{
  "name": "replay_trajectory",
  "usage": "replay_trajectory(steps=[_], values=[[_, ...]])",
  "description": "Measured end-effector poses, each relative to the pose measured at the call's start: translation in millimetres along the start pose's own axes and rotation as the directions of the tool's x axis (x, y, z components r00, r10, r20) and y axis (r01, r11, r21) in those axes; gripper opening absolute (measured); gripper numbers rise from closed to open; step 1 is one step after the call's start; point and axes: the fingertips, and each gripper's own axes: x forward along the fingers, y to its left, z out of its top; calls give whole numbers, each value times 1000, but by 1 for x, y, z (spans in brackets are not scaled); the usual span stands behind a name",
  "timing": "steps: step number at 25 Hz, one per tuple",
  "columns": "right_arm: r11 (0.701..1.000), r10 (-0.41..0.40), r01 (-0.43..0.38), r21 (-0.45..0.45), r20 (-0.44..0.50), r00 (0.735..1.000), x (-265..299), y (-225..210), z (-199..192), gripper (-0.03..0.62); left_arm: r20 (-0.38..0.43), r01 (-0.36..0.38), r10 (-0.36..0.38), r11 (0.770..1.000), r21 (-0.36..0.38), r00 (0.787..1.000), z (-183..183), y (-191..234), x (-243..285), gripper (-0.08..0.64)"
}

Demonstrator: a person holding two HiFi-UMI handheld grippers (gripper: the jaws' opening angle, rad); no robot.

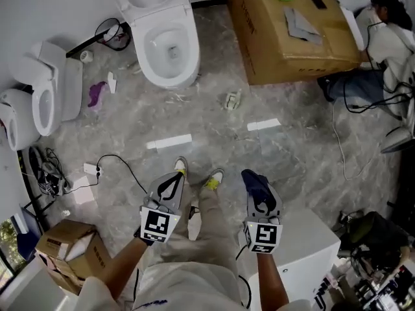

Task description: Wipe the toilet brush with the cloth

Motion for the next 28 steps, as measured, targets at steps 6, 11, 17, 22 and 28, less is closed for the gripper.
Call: replay_trajectory(steps=[6,11,17,22,28], values=[[987,-149,152,59,-46,988,80,-40,-45,166,111,12,-19,998,62,994,12,30,113,0],[972,-234,233,9,47,971,177,-75,-63,164,172,1,-14,997,78,985,-12,49,207,0],[941,-302,326,-94,208,930,276,-109,-63,163,234,-11,-3,998,58,972,-67,65,295,0],[851,-387,471,-234,327,862,326,-144,-77,149,300,1,-18,998,55,954,-109,82,349,0],[799,-369,540,-265,493,788,382,-157,-88,160,379,60,-100,991,116,920,-143,91,399,0]])
